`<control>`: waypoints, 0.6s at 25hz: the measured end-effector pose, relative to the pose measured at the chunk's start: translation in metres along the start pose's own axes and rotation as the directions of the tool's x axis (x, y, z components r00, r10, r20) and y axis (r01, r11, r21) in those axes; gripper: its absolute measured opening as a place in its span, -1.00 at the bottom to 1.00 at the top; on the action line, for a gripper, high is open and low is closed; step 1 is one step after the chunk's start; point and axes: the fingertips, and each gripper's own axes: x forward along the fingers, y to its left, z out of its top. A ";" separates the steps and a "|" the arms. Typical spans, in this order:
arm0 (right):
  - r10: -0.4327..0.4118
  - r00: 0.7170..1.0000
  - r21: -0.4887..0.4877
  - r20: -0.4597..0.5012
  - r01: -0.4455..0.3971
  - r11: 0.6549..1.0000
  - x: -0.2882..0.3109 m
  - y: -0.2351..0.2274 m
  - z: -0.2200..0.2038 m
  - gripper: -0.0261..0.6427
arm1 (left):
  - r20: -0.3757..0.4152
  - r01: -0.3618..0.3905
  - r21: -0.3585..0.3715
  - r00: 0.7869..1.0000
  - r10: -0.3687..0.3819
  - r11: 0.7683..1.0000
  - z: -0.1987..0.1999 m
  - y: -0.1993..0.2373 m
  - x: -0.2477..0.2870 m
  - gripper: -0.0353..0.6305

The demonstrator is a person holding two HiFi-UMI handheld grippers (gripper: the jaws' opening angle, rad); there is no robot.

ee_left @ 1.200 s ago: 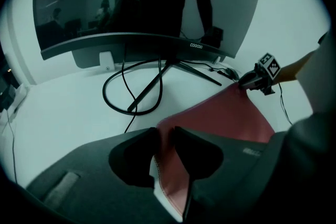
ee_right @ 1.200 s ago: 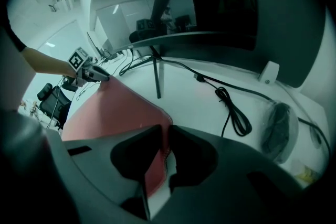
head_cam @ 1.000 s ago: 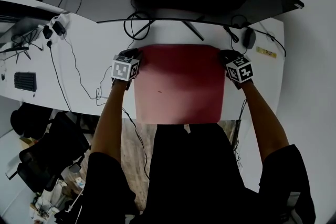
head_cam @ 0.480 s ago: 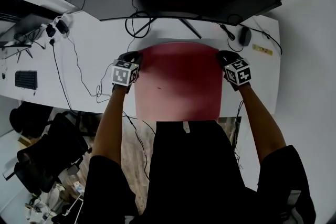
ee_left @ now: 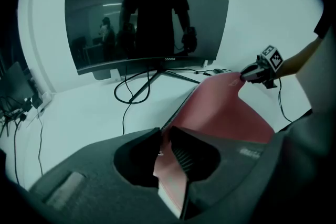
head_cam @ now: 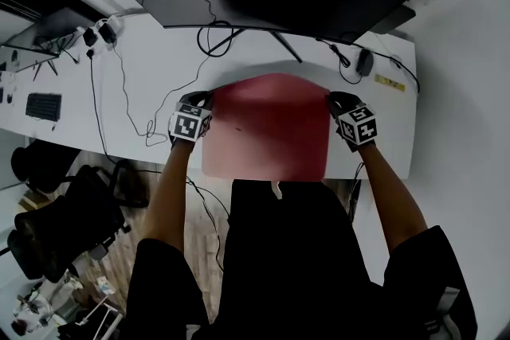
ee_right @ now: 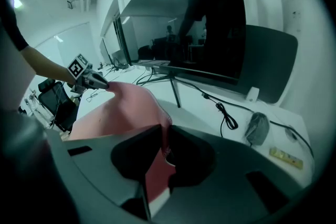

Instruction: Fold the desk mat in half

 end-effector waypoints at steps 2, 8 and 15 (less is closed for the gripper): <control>0.010 1.000 -0.001 0.013 -0.010 1.000 -0.011 0.008 -0.005 -0.75 | -0.015 -0.009 0.007 1.000 0.010 1.000 -0.010 -0.007 -0.008 -0.69; 0.058 0.998 -0.079 0.023 -0.056 0.995 -0.037 0.035 -0.024 -0.75 | -0.028 -0.058 -0.033 0.998 0.057 0.998 -0.037 -0.022 -0.027 -0.80; 0.096 0.994 -0.122 0.050 -0.090 0.988 -0.060 0.057 -0.042 -0.74 | -0.043 -0.104 -0.031 0.994 0.103 0.994 -0.051 -0.041 -0.049 -0.80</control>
